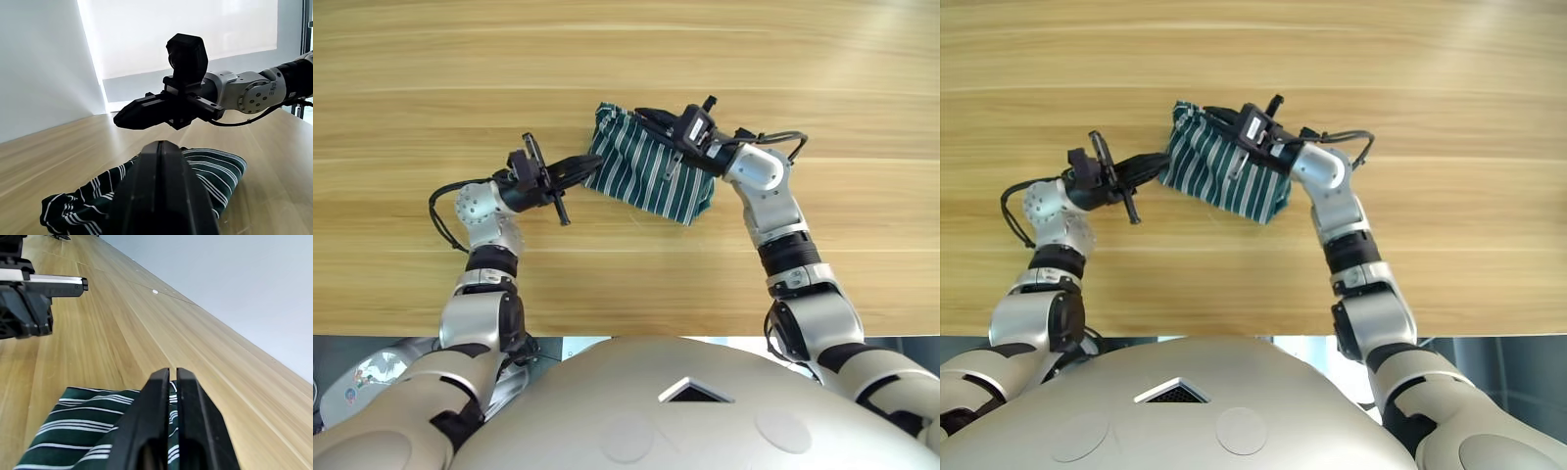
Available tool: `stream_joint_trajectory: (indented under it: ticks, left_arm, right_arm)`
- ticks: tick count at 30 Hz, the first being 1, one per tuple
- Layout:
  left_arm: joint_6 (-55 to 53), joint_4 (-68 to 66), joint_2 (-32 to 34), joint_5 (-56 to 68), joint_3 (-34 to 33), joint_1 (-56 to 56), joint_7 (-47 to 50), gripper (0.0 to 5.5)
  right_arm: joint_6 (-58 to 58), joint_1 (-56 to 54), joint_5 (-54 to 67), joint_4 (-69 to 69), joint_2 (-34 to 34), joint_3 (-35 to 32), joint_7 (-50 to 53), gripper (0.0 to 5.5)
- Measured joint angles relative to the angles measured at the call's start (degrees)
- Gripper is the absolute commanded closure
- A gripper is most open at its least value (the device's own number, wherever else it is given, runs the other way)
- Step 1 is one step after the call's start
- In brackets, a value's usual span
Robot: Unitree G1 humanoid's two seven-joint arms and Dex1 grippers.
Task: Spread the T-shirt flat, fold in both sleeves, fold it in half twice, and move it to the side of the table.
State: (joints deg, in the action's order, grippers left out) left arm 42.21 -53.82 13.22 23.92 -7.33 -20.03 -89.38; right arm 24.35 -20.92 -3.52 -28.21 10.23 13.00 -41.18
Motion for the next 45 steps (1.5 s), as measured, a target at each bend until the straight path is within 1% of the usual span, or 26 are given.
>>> stream_joint_trajectory:
  ticks: [2,6,8,11,13,20,28,34,38,45]
  left_arm:
    - [2.85,-2.01,0.19,-3.37,0.48,-0.62,3.79,5.50]
    - [9.44,-6.05,0.97,-13.37,3.46,-2.45,15.79,5.50]
    - [11.85,-7.04,1.19,-18.09,5.15,-2.74,21.71,5.50]
    - [14.99,-7.84,3.37,-29.52,9.43,-3.08,34.14,5.50]
    - [16.37,-7.48,4.34,-35.03,11.89,-3.40,40.14,5.50]
    - [17.35,-3.07,7.44,-48.81,19.84,-4.79,54.24,5.50]
    - [12.31,2.40,10.02,-60.81,27.95,-6.93,67.72,5.50]
    - [7.20,7.86,12.03,-68.56,35.52,-8.45,72.44,5.50]
    - [3.50,11.24,12.96,-71.19,40.15,-9.27,71.41,5.50]
    - [-1.15,13.99,14.33,-71.99,44.75,-10.60,68.80,5.50]
  right_arm:
    - [0.84,-0.08,-1.89,-0.81,-0.03,1.73,0.52,5.49]
    - [2.28,-0.07,-5.91,-2.79,0.25,5.60,1.21,5.49]
    - [2.40,-0.04,-7.17,-3.93,0.30,6.42,1.54,5.49]
    - [2.93,-0.12,-7.78,-4.78,0.33,7.20,2.55,5.49]
    - [3.25,-0.14,-7.99,-5.33,0.23,7.77,2.92,5.49]
    - [3.38,-0.64,-8.98,-7.16,-0.48,7.96,4.89,5.49]
    - [2.96,-2.88,-9.62,-10.76,-2.55,8.38,7.87,5.49]
    - [1.16,-6.62,-13.76,-18.20,-4.44,9.96,14.06,5.49]
    - [0.72,-8.57,-16.28,-22.99,-5.40,11.11,17.76,5.49]
    - [0.98,-10.73,-18.51,-29.45,-7.43,12.30,22.55,5.49]
